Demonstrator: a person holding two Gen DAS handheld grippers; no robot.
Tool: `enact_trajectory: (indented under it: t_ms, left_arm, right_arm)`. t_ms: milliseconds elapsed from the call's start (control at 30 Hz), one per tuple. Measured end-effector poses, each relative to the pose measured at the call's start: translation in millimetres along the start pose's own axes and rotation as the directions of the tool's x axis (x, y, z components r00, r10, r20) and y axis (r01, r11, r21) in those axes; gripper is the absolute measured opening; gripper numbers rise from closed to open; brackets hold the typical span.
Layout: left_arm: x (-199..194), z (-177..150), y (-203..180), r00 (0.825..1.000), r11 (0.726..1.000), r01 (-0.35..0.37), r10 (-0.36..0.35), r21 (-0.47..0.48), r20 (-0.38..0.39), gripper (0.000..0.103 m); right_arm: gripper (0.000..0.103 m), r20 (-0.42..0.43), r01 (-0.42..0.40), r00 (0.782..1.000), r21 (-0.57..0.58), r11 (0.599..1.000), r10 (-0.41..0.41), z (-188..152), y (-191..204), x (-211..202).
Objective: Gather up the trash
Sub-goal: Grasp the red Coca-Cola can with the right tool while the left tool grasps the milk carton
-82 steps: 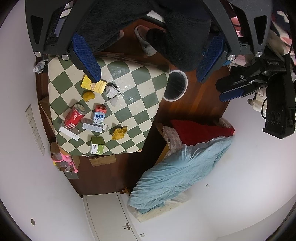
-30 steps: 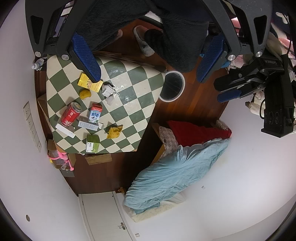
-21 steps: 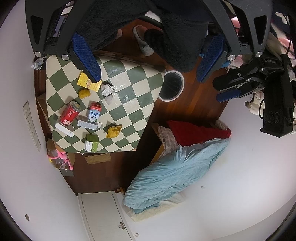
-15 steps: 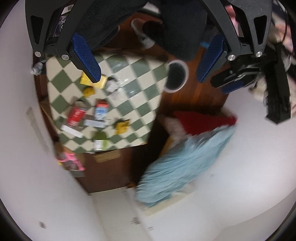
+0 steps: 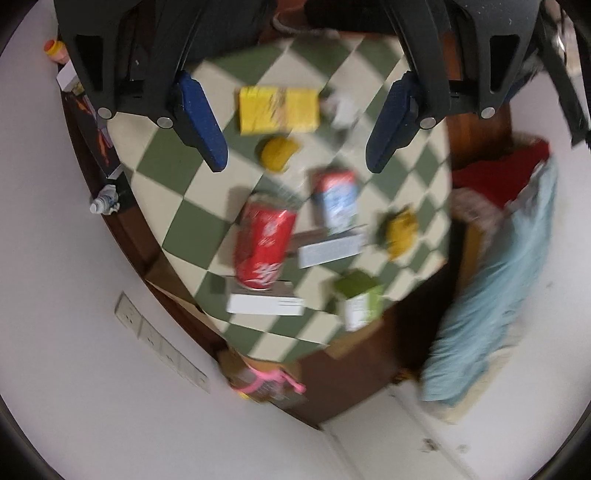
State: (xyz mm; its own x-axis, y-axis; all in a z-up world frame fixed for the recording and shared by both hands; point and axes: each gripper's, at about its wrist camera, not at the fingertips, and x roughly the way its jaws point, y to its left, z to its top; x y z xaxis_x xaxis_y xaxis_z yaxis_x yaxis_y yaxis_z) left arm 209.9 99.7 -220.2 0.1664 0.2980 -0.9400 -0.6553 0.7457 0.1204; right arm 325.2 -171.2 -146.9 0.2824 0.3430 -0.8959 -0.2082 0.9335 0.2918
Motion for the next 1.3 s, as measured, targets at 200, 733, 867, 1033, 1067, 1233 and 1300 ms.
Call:
enact_trajectory:
  t_ms: [200,733,867,1033,1067,1233,1300]
  left_arm:
    - [67.8,25.2,-21.9,0.994,0.995,-0.061,0.068,0.083,-0.082,0.103]
    - [69.0,53.8,-119.7,0.973,0.956,0.202,-0.171,0.214,-0.157,0.097]
    - [82.9,52.9,-158.1,0.947,0.938,0.264,-0.209,0.225,-0.243,0.084]
    - [89.6,49.6,-191.3,0.940,0.924,0.275,-0.201,0.266,-0.275,0.083]
    - [90.9,49.0,-195.2,0.942,0.923,0.269,-0.193,0.275,-0.275,0.083]
    - [96.2,45.5,-202.0,0.941,0.922,0.267,-0.187,0.281,-0.281,0.055]
    - [94.7,43.9,-203.4,0.933,0.921,0.293,-0.217,0.256,-0.288,0.044]
  right_arm:
    - [0.079,-0.123,0.097,0.988,0.066,0.993,-0.088,52.6,-14.6,104.3]
    - [0.065,-0.255,0.206,0.943,-0.066,0.976,-0.216,56.7,-36.2,154.7]
    - [0.065,-0.266,0.239,0.929,-0.095,0.966,-0.256,45.9,-58.6,140.6]
    - [0.065,-0.285,0.249,0.922,-0.080,0.965,-0.262,41.1,-76.7,142.7]
    - [0.065,-0.287,0.253,0.921,-0.080,0.964,-0.265,41.4,-77.5,144.4]
    - [0.063,-0.292,0.262,0.917,-0.075,0.962,-0.273,38.5,-81.2,151.6]
    - [0.063,-0.285,0.260,0.920,-0.069,0.963,-0.269,38.3,-80.7,151.6]
